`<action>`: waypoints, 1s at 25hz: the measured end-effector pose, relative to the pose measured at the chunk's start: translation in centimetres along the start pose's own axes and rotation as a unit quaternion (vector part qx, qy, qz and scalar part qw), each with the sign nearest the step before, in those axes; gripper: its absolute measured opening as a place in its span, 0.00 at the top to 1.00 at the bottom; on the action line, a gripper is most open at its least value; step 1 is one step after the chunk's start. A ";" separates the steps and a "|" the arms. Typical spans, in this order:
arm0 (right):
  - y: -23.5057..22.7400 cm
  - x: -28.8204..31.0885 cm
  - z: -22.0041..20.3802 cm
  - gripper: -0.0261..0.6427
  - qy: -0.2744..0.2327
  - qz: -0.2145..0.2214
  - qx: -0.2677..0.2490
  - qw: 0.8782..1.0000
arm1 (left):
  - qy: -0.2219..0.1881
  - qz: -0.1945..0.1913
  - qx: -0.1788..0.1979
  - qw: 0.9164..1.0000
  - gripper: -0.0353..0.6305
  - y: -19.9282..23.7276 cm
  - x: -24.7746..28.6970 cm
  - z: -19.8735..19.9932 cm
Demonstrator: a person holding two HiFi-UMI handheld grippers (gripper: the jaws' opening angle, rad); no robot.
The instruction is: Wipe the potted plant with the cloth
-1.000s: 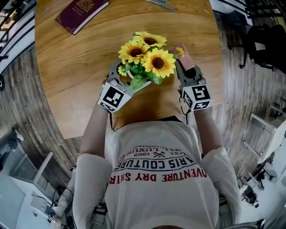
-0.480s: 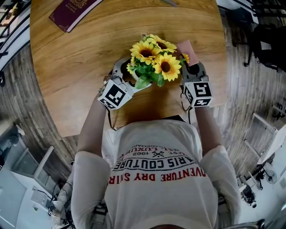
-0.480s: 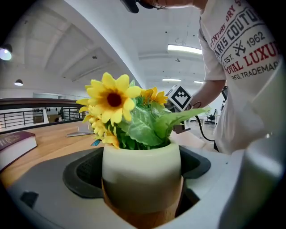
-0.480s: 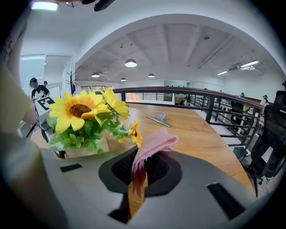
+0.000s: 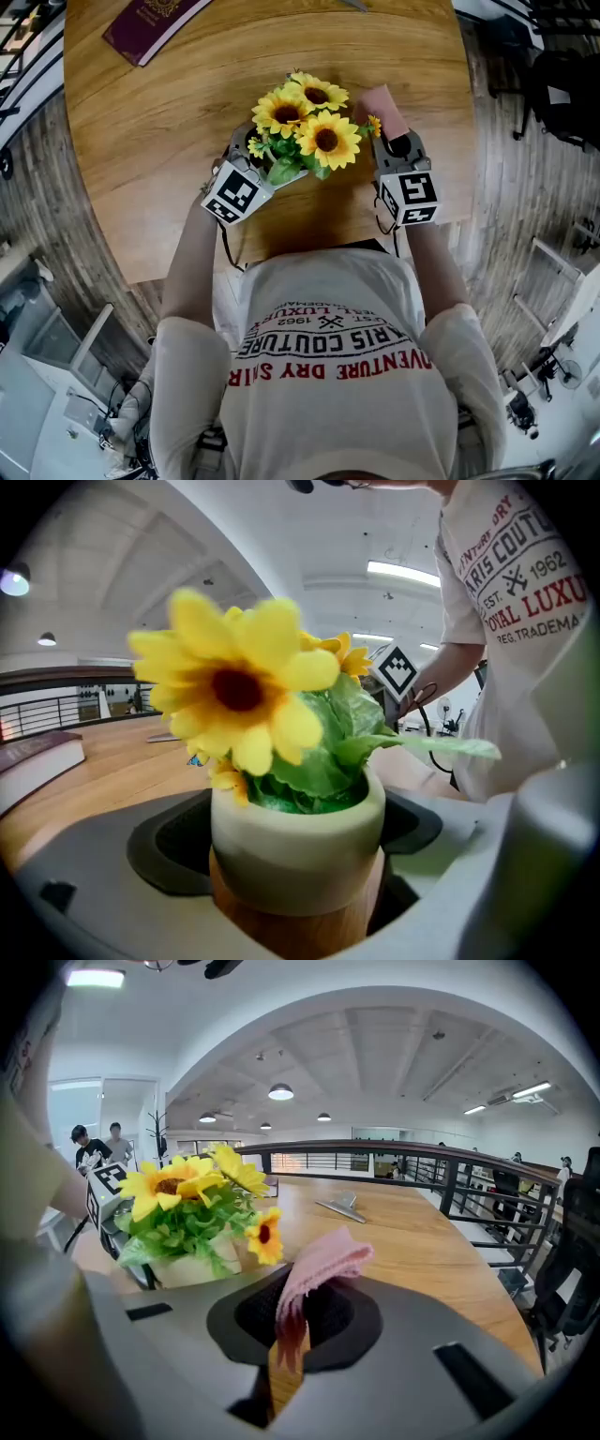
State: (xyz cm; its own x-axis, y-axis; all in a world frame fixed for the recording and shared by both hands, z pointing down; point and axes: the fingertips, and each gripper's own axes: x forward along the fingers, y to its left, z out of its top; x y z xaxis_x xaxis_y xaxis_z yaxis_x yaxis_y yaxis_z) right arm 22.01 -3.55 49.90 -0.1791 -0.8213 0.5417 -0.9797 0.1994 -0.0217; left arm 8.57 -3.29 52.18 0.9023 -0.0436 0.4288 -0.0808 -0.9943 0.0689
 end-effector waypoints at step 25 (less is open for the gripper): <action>-1.5 -4.8 7.9 0.91 -0.099 -0.020 -0.039 0.994 | -0.135 0.321 -0.068 0.935 0.23 2.6 -12.6 11.6</action>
State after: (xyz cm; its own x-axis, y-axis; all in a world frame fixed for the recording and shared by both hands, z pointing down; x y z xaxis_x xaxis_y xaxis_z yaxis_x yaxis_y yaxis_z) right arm 23.64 -4.13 40.67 -0.1621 -0.9168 0.3650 -0.9777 0.1993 0.0663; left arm 1.93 -6.49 36.49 0.7215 -0.6685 0.1806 -0.6793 -0.7339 -0.0026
